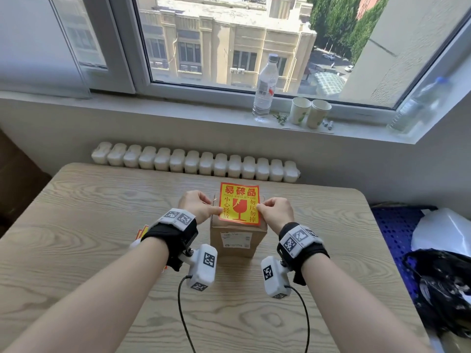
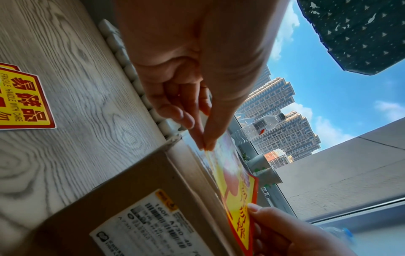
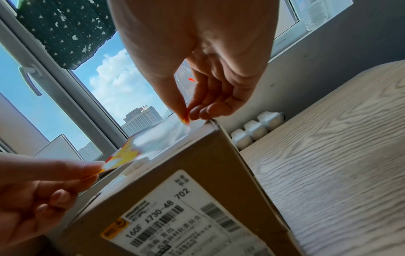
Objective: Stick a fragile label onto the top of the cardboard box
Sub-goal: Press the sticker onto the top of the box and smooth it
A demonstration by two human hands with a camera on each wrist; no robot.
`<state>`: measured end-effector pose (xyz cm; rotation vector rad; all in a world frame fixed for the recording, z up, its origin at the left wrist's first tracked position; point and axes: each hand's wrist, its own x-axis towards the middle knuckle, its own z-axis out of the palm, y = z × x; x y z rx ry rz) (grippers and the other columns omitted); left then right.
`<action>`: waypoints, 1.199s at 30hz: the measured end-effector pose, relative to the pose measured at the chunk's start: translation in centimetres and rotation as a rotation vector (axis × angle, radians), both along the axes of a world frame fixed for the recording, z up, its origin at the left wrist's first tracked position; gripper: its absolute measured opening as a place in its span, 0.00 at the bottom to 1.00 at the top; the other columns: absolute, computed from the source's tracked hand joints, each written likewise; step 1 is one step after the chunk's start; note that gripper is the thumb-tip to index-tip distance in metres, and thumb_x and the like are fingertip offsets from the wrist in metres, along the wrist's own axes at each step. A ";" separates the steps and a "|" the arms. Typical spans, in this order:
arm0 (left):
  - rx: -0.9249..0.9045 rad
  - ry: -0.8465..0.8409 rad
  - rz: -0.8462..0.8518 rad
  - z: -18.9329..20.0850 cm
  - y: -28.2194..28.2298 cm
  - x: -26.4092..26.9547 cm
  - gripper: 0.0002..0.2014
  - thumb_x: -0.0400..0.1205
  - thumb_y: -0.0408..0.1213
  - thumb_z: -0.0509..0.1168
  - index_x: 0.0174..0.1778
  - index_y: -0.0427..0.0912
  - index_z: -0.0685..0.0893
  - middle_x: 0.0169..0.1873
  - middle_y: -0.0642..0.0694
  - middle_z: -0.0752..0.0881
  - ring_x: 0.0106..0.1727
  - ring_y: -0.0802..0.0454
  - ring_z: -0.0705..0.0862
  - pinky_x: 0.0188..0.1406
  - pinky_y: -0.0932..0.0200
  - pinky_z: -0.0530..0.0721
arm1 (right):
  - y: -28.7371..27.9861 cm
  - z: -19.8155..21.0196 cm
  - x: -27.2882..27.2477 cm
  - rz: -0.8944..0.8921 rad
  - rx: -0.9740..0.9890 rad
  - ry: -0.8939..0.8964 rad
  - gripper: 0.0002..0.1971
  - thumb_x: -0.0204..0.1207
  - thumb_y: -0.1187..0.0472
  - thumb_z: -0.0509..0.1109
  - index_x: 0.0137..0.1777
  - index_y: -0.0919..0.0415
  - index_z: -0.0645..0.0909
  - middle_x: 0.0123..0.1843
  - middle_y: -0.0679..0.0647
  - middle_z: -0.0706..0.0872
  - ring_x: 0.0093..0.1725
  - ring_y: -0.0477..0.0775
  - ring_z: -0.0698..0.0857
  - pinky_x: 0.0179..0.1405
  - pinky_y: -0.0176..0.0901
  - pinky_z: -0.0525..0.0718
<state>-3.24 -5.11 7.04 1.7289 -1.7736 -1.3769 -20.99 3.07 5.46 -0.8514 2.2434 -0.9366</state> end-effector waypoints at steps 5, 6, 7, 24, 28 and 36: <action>0.015 -0.010 -0.014 -0.3 0.3 0.0 0.18 0.61 0.36 0.82 0.27 0.45 0.76 0.28 0.47 0.84 0.35 0.48 0.84 0.50 0.44 0.88 | -0.1 0.3 0.2 0.038 0.033 0.053 0.06 0.72 0.60 0.70 0.37 0.61 0.85 0.41 0.56 0.88 0.46 0.55 0.86 0.48 0.47 0.84; 0.016 -0.015 -0.014 -0.3 0.4 0.0 0.17 0.61 0.36 0.82 0.28 0.45 0.76 0.28 0.47 0.84 0.36 0.48 0.84 0.50 0.45 0.88 | 0.0 0.5 0.3 0.050 0.048 0.065 0.06 0.73 0.60 0.70 0.38 0.61 0.85 0.41 0.56 0.87 0.45 0.54 0.85 0.45 0.44 0.81; 0.013 -0.017 -0.017 -0.4 0.4 0.0 0.17 0.62 0.36 0.82 0.28 0.45 0.77 0.30 0.47 0.84 0.37 0.48 0.84 0.49 0.46 0.87 | 0.0 0.6 0.2 0.059 0.064 0.077 0.06 0.73 0.60 0.70 0.38 0.61 0.85 0.40 0.55 0.86 0.44 0.54 0.83 0.43 0.42 0.78; -0.045 -0.168 -0.131 0.8 0.5 -0.4 0.17 0.68 0.38 0.78 0.20 0.45 0.76 0.23 0.50 0.78 0.26 0.59 0.74 0.27 0.62 0.73 | 0.4 1.7 0.5 0.153 0.179 0.200 0.07 0.72 0.57 0.71 0.38 0.60 0.86 0.39 0.54 0.86 0.42 0.52 0.81 0.38 0.38 0.75; -0.039 -0.204 -0.135 0.8 0.4 -0.8 0.17 0.68 0.38 0.78 0.21 0.44 0.77 0.23 0.50 0.79 0.27 0.57 0.76 0.23 0.63 0.72 | 0.5 1.9 0.7 0.159 0.188 0.198 0.06 0.73 0.58 0.71 0.38 0.60 0.85 0.37 0.53 0.85 0.39 0.50 0.81 0.24 0.32 0.67; -0.014 -0.283 -0.166 0.9 0.2 -1.4 0.10 0.67 0.41 0.79 0.30 0.41 0.85 0.32 0.46 0.87 0.30 0.56 0.81 0.23 0.64 0.74 | 0.6 1.5 0.6 0.153 0.197 0.198 0.07 0.72 0.56 0.71 0.36 0.58 0.82 0.37 0.53 0.86 0.37 0.50 0.81 0.29 0.39 0.74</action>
